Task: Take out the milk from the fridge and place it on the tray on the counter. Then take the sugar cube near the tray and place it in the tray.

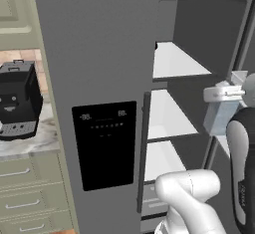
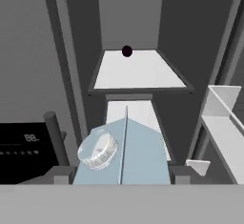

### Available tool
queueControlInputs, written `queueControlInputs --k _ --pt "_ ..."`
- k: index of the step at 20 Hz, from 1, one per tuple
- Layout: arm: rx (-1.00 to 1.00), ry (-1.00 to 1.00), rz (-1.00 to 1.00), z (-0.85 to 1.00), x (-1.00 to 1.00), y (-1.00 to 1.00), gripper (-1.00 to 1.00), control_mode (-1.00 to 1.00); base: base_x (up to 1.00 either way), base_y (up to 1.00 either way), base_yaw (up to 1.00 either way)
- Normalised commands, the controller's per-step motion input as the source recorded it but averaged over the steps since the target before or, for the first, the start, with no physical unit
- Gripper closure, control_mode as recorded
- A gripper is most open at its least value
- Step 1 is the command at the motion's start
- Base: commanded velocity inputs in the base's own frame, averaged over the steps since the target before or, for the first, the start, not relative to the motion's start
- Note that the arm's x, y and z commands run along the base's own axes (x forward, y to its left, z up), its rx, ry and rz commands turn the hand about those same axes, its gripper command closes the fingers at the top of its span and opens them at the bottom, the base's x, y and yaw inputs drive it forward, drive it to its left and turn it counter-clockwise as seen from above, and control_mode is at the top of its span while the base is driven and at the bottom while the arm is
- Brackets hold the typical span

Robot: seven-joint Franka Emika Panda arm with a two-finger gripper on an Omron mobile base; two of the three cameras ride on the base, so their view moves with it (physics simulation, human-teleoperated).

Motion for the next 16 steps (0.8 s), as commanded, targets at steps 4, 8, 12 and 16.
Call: queueControlInputs --k 4,8,12,16 --pt "0.0 -0.11 0.0 0.58 -1.0 0.05 1.0 -1.0 0.0 0.0 0.0" --pt "0.0 0.0 0.0 0.0 0.0 0.0 1.0 1.0 -1.0 0.31 0.0" --pt "0.0 0.0 0.0 0.0 0.0 0.0 1.0 1.0 -0.87 0.86 0.02" --pt "0.0 0.0 0.0 0.0 0.0 0.0 1.0 1.0 -0.67 1.0 0.0"
